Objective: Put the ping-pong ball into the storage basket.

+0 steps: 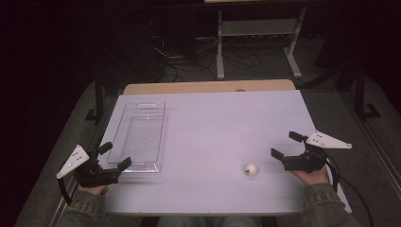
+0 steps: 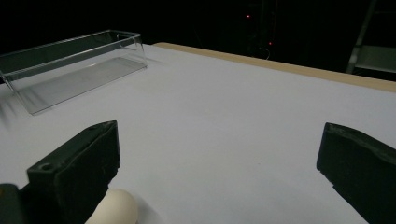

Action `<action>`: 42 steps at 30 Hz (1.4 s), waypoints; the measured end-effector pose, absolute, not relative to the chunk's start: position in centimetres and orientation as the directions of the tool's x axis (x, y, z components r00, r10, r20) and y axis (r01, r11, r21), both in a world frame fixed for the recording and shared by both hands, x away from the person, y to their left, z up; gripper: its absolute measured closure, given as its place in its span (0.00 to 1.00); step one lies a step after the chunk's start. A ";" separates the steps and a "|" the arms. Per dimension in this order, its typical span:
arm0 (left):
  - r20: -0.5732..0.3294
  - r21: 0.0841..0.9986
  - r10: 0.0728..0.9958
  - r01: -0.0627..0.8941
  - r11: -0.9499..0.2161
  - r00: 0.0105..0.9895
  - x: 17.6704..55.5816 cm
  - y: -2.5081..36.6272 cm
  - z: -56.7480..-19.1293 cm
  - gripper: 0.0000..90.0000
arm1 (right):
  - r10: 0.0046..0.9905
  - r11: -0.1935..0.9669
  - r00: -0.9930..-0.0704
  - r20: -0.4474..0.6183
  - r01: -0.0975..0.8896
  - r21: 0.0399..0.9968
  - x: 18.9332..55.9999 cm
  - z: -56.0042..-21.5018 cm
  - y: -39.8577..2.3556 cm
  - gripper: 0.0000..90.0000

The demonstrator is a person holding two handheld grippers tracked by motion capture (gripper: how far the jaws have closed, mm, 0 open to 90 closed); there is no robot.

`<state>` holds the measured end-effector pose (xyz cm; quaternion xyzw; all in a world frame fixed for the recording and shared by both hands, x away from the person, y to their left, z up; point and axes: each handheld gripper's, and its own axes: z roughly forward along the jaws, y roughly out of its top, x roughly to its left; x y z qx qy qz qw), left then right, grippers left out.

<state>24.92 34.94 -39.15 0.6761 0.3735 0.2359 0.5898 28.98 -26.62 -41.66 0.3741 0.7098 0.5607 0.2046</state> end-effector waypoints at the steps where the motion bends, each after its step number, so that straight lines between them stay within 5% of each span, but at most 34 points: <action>1: -0.122 0.974 0.783 0.227 -0.025 0.610 24.9 34.9 -39.2 0.00 | 0.761 0.089 -0.636 0.129 0.300 0.950 28.9 -41.7 -26.7 0.00; 42: -0.044 0.975 0.775 0.197 -0.105 0.630 25.9 32.3 -37.4 0.00 | 0.773 0.064 -0.622 0.125 0.274 0.960 28.3 -41.8 -27.4 0.00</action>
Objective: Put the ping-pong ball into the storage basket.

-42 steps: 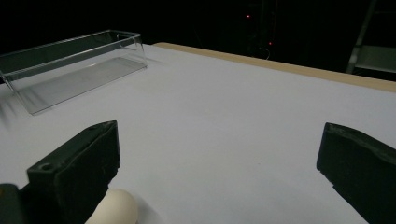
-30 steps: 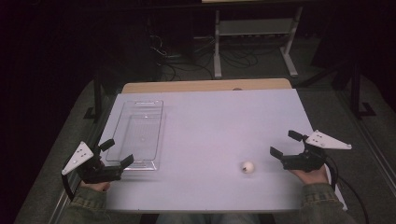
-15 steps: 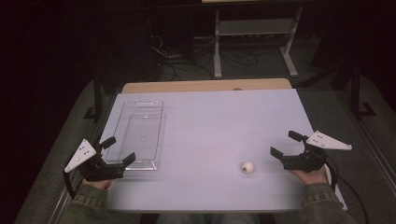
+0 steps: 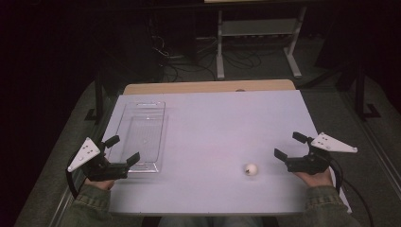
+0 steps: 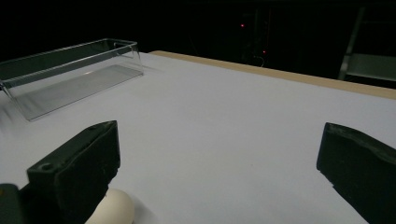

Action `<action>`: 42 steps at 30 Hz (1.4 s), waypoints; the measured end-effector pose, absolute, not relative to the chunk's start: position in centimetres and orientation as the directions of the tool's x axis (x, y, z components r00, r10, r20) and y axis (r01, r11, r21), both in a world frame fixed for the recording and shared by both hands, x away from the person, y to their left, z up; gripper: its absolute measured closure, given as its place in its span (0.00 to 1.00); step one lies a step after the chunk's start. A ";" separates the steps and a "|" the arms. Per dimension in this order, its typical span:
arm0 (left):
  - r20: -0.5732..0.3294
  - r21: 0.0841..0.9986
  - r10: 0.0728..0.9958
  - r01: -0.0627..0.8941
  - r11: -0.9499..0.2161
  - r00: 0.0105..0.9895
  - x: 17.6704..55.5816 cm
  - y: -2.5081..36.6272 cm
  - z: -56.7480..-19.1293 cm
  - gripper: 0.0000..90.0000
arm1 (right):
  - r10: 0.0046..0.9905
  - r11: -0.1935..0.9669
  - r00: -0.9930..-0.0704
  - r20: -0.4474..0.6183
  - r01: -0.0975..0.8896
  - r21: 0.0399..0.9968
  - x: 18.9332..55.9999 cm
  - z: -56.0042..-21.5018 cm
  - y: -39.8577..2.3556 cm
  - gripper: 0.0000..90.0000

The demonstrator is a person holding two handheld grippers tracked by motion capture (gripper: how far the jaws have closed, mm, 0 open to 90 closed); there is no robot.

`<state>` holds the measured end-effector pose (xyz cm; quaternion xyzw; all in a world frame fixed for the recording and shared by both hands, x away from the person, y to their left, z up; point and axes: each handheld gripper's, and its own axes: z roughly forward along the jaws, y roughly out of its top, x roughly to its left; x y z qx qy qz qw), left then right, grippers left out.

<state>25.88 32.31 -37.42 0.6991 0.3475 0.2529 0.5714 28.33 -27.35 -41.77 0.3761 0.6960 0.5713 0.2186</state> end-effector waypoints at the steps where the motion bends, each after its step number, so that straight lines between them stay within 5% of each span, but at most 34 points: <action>1: -0.042 0.974 0.774 0.198 -0.109 0.632 25.9 32.2 -37.4 0.00 | 0.773 0.062 -0.621 0.128 0.276 0.959 28.3 -41.8 -27.4 0.00; 42: 0.008 0.943 0.673 0.218 -0.251 0.740 29.9 26.3 -35.0 0.00 | 0.774 0.065 -0.620 0.131 0.284 0.957 28.4 -41.9 -27.5 0.00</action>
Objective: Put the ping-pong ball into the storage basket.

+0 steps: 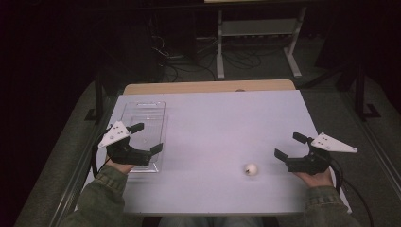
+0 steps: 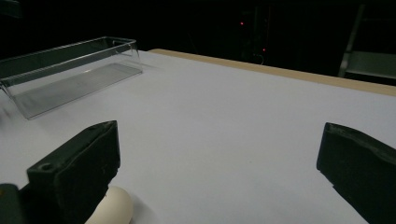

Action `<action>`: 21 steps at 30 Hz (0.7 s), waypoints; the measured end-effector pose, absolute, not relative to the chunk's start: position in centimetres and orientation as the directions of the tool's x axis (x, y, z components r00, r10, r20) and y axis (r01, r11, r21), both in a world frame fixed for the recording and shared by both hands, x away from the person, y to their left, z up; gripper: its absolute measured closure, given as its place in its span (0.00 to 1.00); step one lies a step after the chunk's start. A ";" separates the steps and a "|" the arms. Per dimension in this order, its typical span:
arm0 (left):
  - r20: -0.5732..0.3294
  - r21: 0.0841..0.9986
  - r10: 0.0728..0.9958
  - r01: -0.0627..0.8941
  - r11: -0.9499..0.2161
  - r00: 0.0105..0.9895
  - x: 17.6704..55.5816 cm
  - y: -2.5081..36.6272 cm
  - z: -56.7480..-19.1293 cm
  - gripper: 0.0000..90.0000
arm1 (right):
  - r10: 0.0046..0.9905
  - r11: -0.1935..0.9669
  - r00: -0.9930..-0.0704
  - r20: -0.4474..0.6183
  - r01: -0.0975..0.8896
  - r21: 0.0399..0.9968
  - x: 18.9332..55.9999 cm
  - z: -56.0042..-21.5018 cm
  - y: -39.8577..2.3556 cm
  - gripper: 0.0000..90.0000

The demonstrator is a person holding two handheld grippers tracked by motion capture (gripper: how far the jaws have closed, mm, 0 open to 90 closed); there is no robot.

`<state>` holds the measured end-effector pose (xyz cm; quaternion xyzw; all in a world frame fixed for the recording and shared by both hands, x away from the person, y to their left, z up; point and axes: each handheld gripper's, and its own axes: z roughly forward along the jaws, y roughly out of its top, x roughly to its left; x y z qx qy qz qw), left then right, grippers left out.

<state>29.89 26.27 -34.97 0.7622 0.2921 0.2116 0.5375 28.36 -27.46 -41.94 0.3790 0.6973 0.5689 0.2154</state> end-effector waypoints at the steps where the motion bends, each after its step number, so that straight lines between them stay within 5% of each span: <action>1: 0.009 0.941 0.670 0.220 -0.256 0.742 30.0 26.1 -34.9 0.00 | 0.774 0.066 -0.619 0.130 0.283 0.957 28.4 -42.0 -27.4 0.00; 21: 0.054 0.917 0.601 0.198 -0.345 0.798 31.4 22.4 -33.2 0.00 | 0.771 0.071 -0.624 0.125 0.280 0.957 28.3 -41.9 -27.3 0.00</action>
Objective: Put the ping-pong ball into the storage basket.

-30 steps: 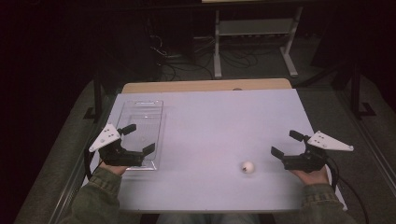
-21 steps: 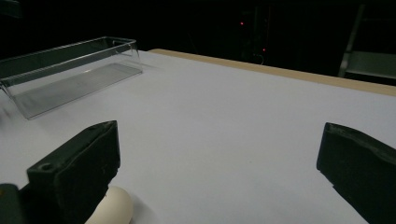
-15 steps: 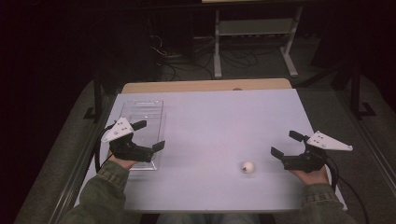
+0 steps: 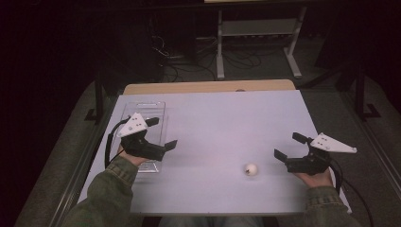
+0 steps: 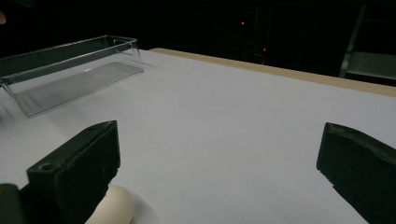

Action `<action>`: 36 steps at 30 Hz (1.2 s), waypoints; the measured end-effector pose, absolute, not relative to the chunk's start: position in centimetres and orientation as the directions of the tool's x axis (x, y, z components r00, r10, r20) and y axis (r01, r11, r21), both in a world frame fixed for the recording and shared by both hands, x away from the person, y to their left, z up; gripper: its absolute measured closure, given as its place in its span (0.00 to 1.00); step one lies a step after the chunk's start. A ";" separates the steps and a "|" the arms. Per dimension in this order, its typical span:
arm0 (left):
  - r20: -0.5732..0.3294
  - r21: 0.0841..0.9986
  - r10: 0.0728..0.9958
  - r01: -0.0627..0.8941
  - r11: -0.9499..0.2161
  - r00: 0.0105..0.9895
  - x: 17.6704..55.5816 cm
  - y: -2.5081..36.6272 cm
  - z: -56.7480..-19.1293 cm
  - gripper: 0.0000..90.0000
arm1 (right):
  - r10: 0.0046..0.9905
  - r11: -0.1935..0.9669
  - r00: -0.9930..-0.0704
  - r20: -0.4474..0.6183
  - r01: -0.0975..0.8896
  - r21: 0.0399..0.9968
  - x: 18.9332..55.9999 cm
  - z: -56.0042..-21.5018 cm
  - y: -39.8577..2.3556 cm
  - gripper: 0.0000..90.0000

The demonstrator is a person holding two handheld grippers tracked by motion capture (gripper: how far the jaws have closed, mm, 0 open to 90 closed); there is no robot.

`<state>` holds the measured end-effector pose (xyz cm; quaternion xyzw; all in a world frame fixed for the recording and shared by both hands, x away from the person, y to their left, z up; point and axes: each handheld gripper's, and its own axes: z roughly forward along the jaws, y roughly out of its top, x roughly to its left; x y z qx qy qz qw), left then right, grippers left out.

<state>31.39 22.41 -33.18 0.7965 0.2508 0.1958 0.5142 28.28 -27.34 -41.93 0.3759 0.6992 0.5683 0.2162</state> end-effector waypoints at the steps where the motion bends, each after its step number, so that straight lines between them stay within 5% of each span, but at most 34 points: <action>1: 0.058 0.917 0.598 0.194 -0.348 0.799 31.5 22.3 -33.1 0.00 | 0.771 0.071 -0.624 0.125 0.280 0.957 28.3 -41.9 -27.3 0.00; 36: 0.086 0.877 0.472 0.159 -0.454 0.877 33.4 15.7 -33.2 0.00 | 0.770 0.070 -0.627 0.122 0.273 0.960 28.1 -41.9 -27.4 0.00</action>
